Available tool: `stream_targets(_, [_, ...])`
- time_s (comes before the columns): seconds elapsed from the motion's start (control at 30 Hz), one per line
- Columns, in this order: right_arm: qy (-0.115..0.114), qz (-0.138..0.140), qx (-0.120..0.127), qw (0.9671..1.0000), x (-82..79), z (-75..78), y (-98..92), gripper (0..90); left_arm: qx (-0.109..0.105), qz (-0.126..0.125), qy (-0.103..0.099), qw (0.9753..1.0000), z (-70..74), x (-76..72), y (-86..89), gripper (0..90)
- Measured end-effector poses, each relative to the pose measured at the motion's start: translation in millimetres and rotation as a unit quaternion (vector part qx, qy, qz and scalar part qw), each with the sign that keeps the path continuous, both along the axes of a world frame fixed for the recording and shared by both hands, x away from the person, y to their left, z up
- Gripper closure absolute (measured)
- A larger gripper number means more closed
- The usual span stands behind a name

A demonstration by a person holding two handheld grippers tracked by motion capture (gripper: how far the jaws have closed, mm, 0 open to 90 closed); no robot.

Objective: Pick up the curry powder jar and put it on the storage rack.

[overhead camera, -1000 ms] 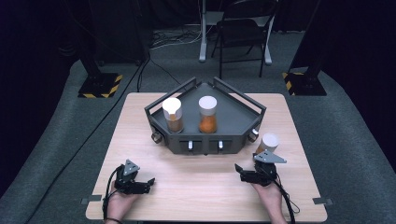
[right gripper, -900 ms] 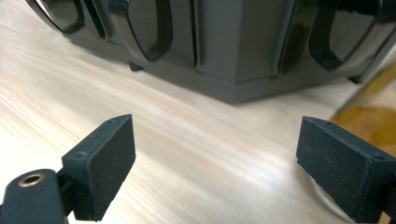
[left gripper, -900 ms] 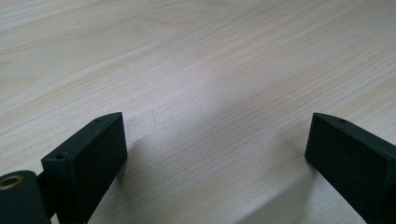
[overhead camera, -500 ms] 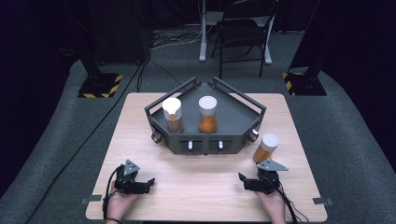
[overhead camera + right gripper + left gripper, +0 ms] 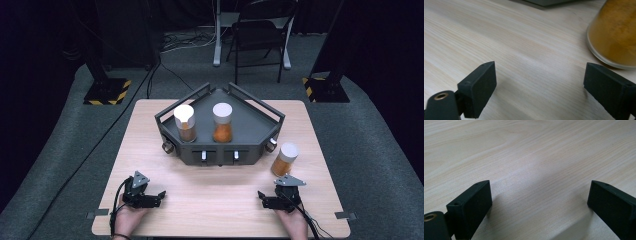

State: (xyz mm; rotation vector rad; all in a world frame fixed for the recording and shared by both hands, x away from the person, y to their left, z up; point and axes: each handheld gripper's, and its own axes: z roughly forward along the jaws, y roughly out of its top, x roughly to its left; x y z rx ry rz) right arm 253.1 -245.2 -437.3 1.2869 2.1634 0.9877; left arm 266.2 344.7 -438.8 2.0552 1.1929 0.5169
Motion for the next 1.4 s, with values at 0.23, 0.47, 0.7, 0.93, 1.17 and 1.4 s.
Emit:
stream_targets(0.23, [0.005, 0.002, -0.005, 1.0000, -1.9, 0.8, -1.7, 11.1, 0.000, 0.000, 0.000, 1.0000, 0.0, 0.0, 0.0, 5.6])
stream_targets(0.47, [0.007, 0.003, -0.007, 0.9999, -1.7, 1.1, -1.9, 8.7, 0.000, 0.000, 0.000, 1.0000, 0.0, -0.3, -0.2, 5.6])
stream_targets(0.7, [0.009, 0.001, -0.007, 0.9999, -0.9, 1.3, -1.3, 7.5, 0.000, 0.000, 0.000, 1.0000, 0.0, -0.4, -0.2, 5.6])
stream_targets(0.93, [0.011, 0.001, -0.007, 0.9999, 0.3, 1.6, -1.4, 6.6, 0.000, 0.000, 0.000, 1.0000, 0.0, -0.4, -0.2, 5.6])
stream_targets(1.17, [0.011, 0.002, -0.008, 0.9999, 0.4, 1.6, -1.2, 6.3, 0.000, 0.000, 0.000, 1.0000, 0.1, -0.2, -0.1, 5.6])
stream_targets(1.4, [0.011, 0.002, -0.007, 0.9999, 0.4, 1.6, -1.2, 6.3, 0.000, 0.000, 0.000, 1.0000, 0.0, -0.3, -0.1, 5.6])
